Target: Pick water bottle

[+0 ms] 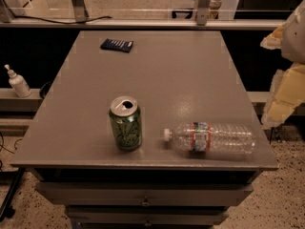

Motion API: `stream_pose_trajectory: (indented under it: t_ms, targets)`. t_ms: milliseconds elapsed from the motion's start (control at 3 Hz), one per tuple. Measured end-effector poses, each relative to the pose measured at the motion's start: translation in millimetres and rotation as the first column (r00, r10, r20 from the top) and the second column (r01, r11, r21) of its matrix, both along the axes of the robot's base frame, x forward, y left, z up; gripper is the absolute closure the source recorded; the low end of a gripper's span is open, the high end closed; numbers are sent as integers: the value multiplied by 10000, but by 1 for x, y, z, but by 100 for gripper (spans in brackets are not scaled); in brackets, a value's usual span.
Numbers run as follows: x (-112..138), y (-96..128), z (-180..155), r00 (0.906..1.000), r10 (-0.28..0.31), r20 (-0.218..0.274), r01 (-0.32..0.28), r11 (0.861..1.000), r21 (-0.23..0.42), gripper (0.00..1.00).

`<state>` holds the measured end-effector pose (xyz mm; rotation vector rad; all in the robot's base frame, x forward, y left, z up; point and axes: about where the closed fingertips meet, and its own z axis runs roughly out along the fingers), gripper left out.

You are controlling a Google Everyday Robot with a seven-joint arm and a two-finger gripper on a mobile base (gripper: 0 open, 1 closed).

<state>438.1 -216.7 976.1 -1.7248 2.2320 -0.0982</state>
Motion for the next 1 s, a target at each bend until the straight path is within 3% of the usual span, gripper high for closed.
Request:
stream_pose_trajectory:
  t_ms: [333, 1000]
  targets:
    - [0, 0, 0, 10000, -2, 1, 2, 10000, 2, 0]
    - [-10, 24, -46, 9965, -665, -516, 715, 9922, 1017, 0]
